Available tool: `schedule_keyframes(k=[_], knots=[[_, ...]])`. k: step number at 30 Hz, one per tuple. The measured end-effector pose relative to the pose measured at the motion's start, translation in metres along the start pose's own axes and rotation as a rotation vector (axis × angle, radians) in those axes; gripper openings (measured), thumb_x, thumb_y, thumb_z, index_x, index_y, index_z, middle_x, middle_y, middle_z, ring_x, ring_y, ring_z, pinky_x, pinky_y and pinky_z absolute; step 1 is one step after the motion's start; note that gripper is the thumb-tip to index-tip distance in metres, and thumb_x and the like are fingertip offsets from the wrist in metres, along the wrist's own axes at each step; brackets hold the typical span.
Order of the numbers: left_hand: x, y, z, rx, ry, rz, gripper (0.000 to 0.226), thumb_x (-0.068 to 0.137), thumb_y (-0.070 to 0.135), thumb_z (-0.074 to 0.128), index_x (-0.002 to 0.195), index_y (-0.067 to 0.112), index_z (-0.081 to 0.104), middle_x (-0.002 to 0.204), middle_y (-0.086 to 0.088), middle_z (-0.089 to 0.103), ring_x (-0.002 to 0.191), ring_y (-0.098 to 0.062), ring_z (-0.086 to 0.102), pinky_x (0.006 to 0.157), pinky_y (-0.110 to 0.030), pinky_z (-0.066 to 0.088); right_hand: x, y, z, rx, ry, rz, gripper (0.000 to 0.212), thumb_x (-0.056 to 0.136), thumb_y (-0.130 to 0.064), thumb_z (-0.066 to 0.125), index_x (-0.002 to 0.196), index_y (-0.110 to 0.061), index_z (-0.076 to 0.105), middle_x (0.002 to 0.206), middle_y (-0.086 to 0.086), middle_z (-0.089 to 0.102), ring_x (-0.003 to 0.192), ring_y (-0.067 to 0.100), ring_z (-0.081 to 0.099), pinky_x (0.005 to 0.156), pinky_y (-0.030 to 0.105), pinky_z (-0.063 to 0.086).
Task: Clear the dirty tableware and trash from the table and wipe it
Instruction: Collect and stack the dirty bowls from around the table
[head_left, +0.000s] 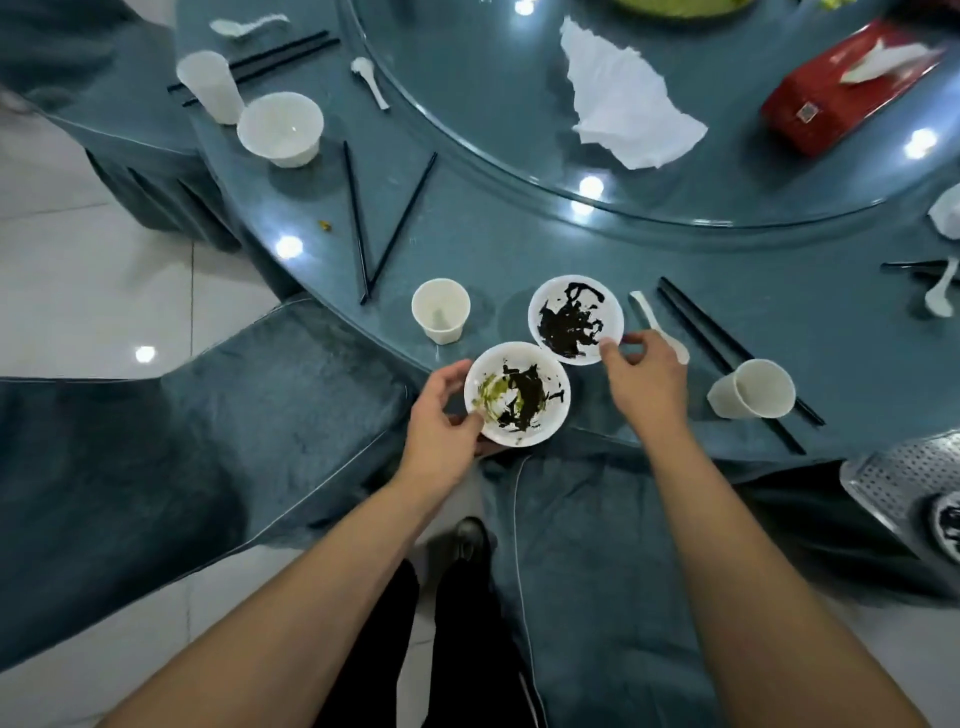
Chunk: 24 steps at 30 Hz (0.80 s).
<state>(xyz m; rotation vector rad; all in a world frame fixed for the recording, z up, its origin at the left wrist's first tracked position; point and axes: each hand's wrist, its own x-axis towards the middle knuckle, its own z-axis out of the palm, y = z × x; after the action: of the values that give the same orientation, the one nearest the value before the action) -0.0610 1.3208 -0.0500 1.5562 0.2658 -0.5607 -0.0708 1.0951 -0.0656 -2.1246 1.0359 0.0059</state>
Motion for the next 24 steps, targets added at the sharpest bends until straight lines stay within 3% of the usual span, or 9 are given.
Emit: schedule_keyframes(k=[4, 7, 9, 12, 15, 19, 22, 24], knots=[[0.005, 0.002, 0.000, -0.069, -0.014, -0.024, 0.049, 0.093, -0.010, 0.061, 0.132, 0.020, 0.053, 0.132, 0.002, 0.059, 0.104, -0.027, 0.069, 0.060, -0.031, 0.061, 0.010, 0.000, 0.010, 0.172, 0.076, 0.034, 0.010, 0.092, -0.022, 0.062, 0.101, -0.019, 0.064, 0.079, -0.006, 0.067, 0.073, 0.019, 0.068, 0.079, 0.039, 0.058], [0.009, 0.004, -0.002, -0.099, -0.009, -0.056, 0.048, 0.095, -0.008, 0.060, 0.133, 0.020, 0.053, 0.128, 0.002, 0.059, 0.112, -0.028, 0.066, 0.061, -0.035, 0.062, 0.007, -0.005, 0.001, 0.364, 0.176, 0.050, 0.016, 0.095, -0.018, 0.062, 0.109, -0.013, 0.067, 0.089, 0.007, 0.074, 0.058, 0.007, 0.067, 0.061, 0.021, 0.053], [0.010, 0.006, -0.003, -0.111, -0.012, -0.089, 0.047, 0.096, -0.008, 0.056, 0.134, 0.020, 0.053, 0.129, 0.000, 0.059, 0.113, -0.025, 0.065, 0.063, -0.037, 0.063, -0.005, -0.011, -0.008, 0.456, 0.213, 0.027, 0.014, 0.096, -0.014, 0.062, 0.109, -0.010, 0.067, 0.086, 0.008, 0.072, 0.053, -0.001, 0.062, 0.054, 0.010, 0.046], [0.011, 0.006, -0.003, -0.104, -0.024, -0.124, 0.049, 0.097, -0.012, 0.048, 0.133, 0.020, 0.053, 0.130, -0.003, 0.058, 0.112, -0.032, 0.066, 0.064, -0.037, 0.063, -0.033, -0.019, -0.011, 0.487, 0.061, -0.062, 0.016, 0.097, -0.010, 0.063, 0.111, -0.015, 0.067, 0.083, -0.002, 0.072, 0.063, 0.000, 0.065, 0.063, 0.014, 0.052], [0.012, 0.006, -0.004, -0.145, -0.011, -0.152, 0.045, 0.099, -0.009, 0.042, 0.134, 0.018, 0.052, 0.125, -0.005, 0.060, 0.104, -0.039, 0.068, 0.064, -0.038, 0.063, -0.052, -0.014, -0.001, 0.353, -0.092, -0.109, 0.016, 0.096, -0.016, 0.064, 0.109, -0.024, 0.070, 0.083, -0.008, 0.074, 0.072, 0.006, 0.067, 0.071, 0.024, 0.053], [0.015, 0.006, -0.003, -0.131, -0.008, -0.138, 0.038, 0.103, -0.001, 0.043, 0.136, 0.016, 0.052, 0.117, -0.005, 0.061, 0.087, -0.020, 0.070, 0.069, -0.044, 0.064, -0.058, -0.005, 0.011, 0.167, -0.084, -0.145, 0.023, 0.093, -0.034, 0.068, 0.115, -0.029, 0.068, 0.087, -0.007, 0.066, 0.078, 0.011, 0.064, 0.080, 0.033, 0.052], [0.014, 0.003, -0.001, -0.092, -0.027, -0.108, 0.045, 0.099, -0.001, 0.057, 0.139, 0.017, 0.051, 0.124, -0.003, 0.059, 0.095, -0.020, 0.070, 0.069, -0.042, 0.064, -0.056, 0.001, 0.019, 0.185, -0.057, -0.118, 0.033, 0.094, -0.040, 0.065, 0.125, -0.031, 0.063, 0.106, -0.003, 0.058, 0.089, 0.011, 0.062, 0.091, 0.037, 0.052], [0.014, 0.000, -0.001, -0.066, -0.061, -0.077, 0.054, 0.094, -0.008, 0.061, 0.139, 0.021, 0.051, 0.129, -0.001, 0.059, 0.098, -0.024, 0.071, 0.069, -0.039, 0.064, -0.057, 0.004, 0.025, 0.223, -0.089, -0.109, 0.032, 0.098, -0.037, 0.060, 0.129, -0.028, 0.062, 0.115, -0.002, 0.062, 0.099, 0.012, 0.063, 0.097, 0.042, 0.052]])
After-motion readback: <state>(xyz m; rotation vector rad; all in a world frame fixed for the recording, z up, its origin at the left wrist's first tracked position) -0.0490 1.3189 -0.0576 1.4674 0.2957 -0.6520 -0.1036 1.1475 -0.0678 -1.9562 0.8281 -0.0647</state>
